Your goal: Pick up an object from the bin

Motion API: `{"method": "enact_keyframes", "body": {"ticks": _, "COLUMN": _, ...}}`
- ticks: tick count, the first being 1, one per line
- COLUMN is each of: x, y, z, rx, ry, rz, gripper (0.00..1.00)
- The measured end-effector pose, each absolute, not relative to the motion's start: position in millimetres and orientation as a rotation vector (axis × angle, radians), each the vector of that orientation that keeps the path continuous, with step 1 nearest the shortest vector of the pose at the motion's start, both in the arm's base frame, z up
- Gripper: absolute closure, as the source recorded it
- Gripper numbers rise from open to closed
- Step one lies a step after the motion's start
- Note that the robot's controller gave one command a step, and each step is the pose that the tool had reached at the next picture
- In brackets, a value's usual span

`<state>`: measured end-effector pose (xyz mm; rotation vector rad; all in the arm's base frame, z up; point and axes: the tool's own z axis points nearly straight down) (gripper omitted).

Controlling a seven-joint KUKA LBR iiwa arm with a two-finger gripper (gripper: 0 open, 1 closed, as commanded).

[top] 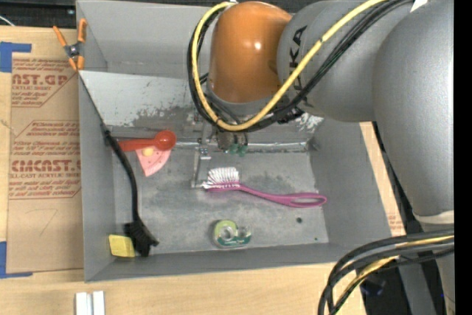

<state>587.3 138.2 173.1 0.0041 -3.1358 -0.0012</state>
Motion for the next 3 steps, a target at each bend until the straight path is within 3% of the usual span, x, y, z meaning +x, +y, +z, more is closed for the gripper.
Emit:
{"method": "enact_keyframes", "body": {"ticks": 1, "x": 589.0, "y": 137, "z": 178, "rx": 0.001, "ry": -3.143, "rz": -0.003, "gripper": 0.00}}
{"method": "enact_keyframes", "body": {"ticks": 2, "x": 574.3, "y": 33, "z": 69, "rx": -0.151, "ry": -3.135, "rz": -0.001, "gripper": 0.00}}
{"method": "enact_keyframes", "body": {"ticks": 3, "x": 580.7, "y": 34, "z": 147, "rx": 0.038, "ry": -3.158, "rz": -0.012, "gripper": 0.00}}
